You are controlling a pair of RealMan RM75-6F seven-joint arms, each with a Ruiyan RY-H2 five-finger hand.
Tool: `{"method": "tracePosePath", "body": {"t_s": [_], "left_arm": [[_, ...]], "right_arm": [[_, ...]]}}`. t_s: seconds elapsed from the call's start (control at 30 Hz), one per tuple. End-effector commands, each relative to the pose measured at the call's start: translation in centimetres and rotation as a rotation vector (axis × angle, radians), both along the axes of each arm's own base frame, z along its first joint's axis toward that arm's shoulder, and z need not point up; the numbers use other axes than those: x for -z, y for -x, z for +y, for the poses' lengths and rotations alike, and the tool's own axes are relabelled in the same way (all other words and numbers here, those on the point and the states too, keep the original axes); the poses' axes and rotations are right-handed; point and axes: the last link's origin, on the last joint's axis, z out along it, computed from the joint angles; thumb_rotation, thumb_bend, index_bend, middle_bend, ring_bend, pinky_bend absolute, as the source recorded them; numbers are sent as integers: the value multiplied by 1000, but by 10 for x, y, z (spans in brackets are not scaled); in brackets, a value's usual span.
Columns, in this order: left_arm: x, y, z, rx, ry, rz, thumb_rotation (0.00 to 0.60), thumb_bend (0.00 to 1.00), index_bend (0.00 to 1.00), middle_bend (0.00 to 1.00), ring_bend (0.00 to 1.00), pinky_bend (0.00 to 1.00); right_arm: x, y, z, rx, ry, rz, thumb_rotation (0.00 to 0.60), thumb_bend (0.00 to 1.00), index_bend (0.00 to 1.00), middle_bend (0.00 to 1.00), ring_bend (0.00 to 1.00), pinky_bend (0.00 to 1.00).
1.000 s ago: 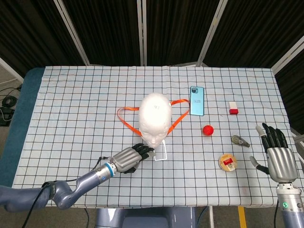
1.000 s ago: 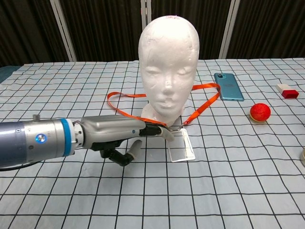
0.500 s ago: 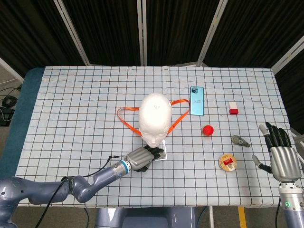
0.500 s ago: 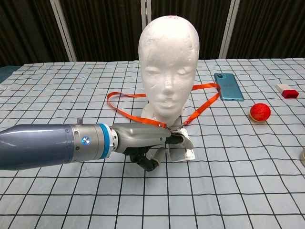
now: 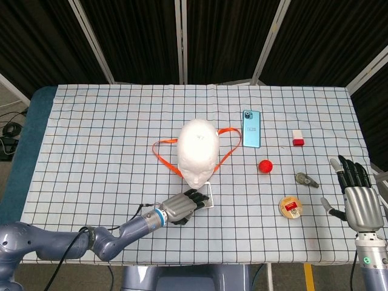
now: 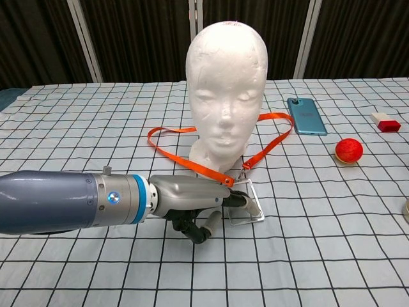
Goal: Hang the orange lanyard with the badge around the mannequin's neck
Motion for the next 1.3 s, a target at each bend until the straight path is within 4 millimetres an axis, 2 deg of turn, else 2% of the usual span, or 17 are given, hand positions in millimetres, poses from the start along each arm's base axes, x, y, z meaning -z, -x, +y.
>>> {"method": "tracePosePath", "body": {"t_s": [0.03,0.53,0.73,1.1,1.3], "left_arm": [[-4,1,-7,21,14,8,600,1000,61,0,0,44],[-18,1,-45,93,121,45,600,1000,61,0,0,45],[-26,9,-58,129,145,71,600,1000,61,0,0,45],[-41,13,-66,131,133,39,600,1000,61,0,0,0],[-60,5,-57,157,41,-66,600,1000,61,0,0,0]], "right_arm": [[0,0,0,-1,0,-1,600,177,45,0,0,0],[0,-3,2,-12,7,-1,600,179,48,0,0,0],[-2,-3,2,-16,16,-1,600,181,50,0,0,0],[-2,-5,3,-22,18,0,600,181,51,0,0,0],[-3,-6,4,-27,20,-2,600,181,52,0,0,0]]}}
